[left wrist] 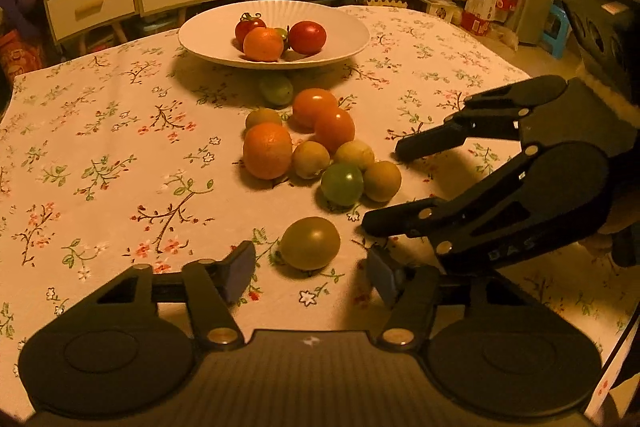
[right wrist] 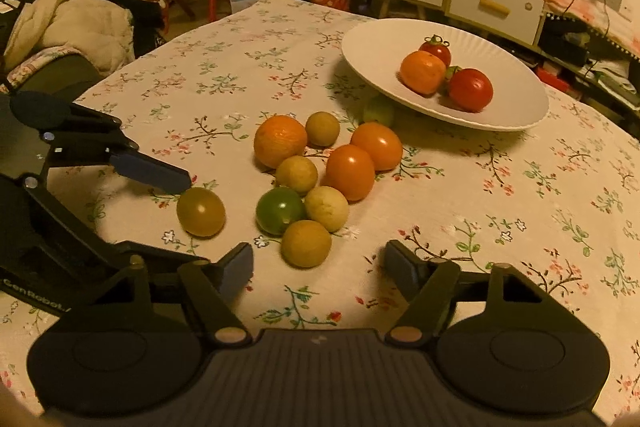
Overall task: Organize fruits
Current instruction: 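Move the left gripper to an olive-brown fruit while the right gripper closes on a yellow fruit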
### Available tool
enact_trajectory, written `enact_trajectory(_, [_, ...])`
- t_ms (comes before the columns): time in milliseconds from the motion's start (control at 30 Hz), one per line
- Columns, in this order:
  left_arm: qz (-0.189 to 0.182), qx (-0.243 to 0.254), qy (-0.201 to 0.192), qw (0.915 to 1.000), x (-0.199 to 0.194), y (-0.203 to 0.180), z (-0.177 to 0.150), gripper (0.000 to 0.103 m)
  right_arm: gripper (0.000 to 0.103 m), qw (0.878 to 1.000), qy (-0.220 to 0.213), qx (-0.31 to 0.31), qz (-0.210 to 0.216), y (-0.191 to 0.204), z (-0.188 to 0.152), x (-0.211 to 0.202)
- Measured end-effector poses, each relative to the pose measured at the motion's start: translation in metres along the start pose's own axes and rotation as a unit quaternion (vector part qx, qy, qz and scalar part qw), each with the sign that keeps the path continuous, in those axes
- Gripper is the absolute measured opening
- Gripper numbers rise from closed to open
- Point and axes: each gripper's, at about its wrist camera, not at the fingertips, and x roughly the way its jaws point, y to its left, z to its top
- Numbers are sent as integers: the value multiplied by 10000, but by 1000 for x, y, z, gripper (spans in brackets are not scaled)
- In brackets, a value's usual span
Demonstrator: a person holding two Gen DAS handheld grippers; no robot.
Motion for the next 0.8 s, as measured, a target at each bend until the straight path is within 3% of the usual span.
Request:
enact_trajectory(167, [-40,-34,-40,10000,0,0,1,48,56,10000,-18,26,11,0,2,0])
enact_trajectory(800, [-83,12,-130,9999,-2,-3,3,29,34,10000,-24,-16,52,2,5,0])
